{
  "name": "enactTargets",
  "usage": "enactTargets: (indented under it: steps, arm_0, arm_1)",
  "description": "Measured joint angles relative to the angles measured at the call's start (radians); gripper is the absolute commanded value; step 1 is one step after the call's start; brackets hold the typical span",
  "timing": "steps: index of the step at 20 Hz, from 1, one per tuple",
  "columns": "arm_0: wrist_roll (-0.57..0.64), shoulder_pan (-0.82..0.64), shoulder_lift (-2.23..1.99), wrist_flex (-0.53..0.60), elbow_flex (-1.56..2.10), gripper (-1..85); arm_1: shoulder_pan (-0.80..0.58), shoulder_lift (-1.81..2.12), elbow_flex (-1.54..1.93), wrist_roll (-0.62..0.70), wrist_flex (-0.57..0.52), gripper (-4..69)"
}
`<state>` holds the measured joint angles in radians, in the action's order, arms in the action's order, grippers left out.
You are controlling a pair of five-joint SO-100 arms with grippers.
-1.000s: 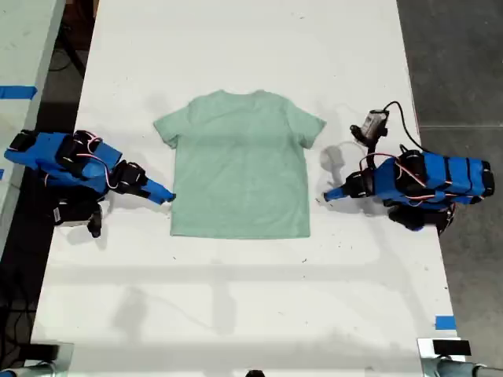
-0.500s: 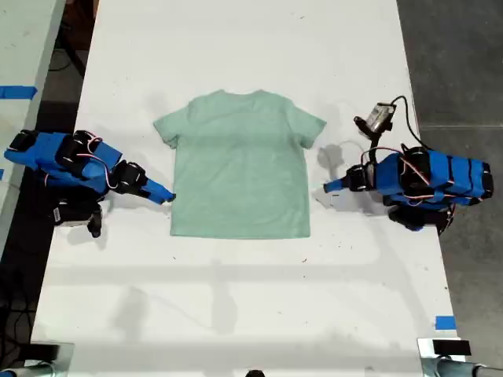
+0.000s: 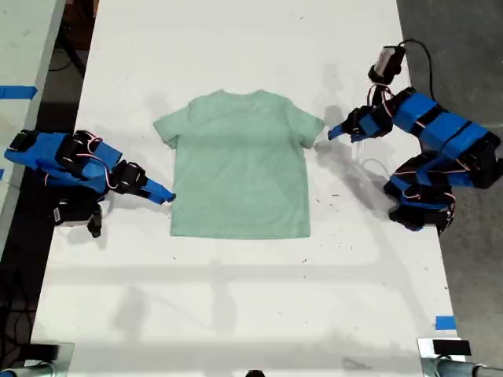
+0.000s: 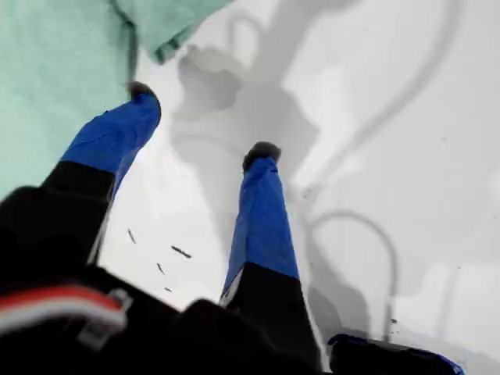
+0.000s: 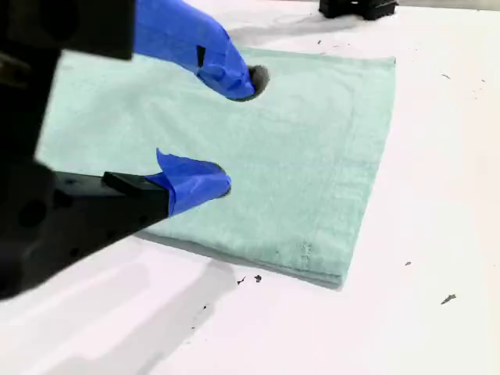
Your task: Fold t shirt
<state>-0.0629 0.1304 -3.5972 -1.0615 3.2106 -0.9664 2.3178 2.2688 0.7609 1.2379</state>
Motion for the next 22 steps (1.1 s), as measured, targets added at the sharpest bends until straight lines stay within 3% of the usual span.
enactTargets:
  steps: [9,10,11,14,17,22]
  arm_0:
    - [0.000,0.000,0.000,0.000,0.000,16.8]
    - [0.000,0.000,0.000,0.000,0.000,16.8]
    - [0.000,0.000,0.000,0.000,0.000,16.8]
    - [0.000,0.000,0.000,0.000,0.000,16.8]
    - [0.000,0.000,0.000,0.000,0.000,16.8]
    - [0.000,0.000,0.000,0.000,0.000,16.8]
  arm_1:
    - [-0.078,-0.701,-0.508,0.092,-0.071,23.5]
    - [-0.074,-0.744,-0.548,0.092,-0.072,19.8]
    - [-0.063,-0.788,-0.591,0.092,-0.074,0.2]
    - [-0.028,-0.902,-0.707,0.091,-0.064,0.3]
    - [0.000,-0.877,-0.778,0.074,0.051,0.3]
    - [0.255,-0.870,-1.086,0.032,0.110,0.3]
